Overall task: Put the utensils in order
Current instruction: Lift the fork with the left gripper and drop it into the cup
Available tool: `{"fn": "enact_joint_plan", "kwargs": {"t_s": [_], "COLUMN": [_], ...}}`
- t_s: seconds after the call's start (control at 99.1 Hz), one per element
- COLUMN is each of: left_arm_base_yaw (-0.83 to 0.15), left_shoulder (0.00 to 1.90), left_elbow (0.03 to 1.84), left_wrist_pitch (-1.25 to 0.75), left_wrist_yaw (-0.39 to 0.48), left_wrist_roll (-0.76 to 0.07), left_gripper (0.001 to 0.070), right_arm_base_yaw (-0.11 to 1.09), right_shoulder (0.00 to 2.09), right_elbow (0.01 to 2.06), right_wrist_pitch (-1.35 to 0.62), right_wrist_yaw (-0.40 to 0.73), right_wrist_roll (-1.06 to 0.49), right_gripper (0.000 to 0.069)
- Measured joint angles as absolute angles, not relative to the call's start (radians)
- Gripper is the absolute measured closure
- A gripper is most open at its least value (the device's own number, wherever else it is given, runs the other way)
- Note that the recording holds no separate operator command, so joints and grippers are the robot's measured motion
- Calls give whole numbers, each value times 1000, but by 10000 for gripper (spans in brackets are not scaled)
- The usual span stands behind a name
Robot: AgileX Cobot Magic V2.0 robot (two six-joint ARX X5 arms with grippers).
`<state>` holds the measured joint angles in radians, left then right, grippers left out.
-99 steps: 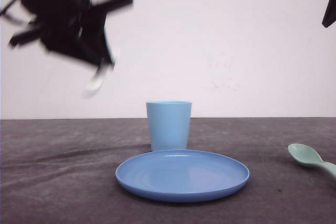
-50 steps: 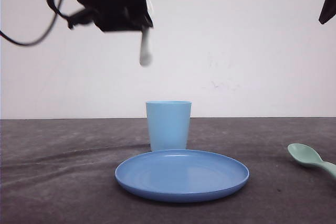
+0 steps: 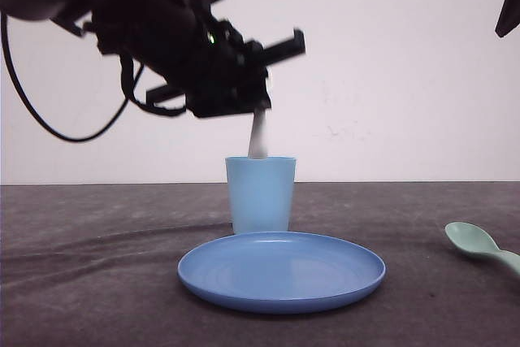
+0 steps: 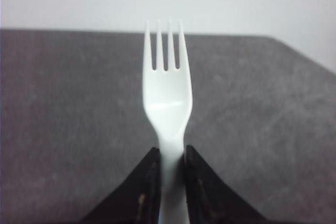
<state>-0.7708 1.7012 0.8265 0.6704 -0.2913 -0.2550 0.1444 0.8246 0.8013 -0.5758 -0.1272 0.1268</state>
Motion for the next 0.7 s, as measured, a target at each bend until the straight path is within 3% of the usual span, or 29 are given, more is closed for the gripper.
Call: {"fn": "enact_joint_plan", "kwargs": {"t_s": [0.303,0.504,0.696], "left_arm_base_yaw": [-775,-775,-779], "left_shoulder": [1734,1734,1700], "left_elbow": [826,826,826], "left_wrist_pitch": [663,664,643], "left_wrist_yaw": [-292,-292,-292], "left_wrist_roll": [-255,-255,-255], "left_gripper": [659,461,425], "right_arm_base_yaw": [144,144,144], "right_shoulder": [828,828,828], "right_elbow": [801,801,801], "right_wrist_pitch": [-591,-600,-629], "right_wrist_yaw": [-127,-127,-128], "right_wrist_roll": [126,126,126], "right_gripper": [224,224,224]}}
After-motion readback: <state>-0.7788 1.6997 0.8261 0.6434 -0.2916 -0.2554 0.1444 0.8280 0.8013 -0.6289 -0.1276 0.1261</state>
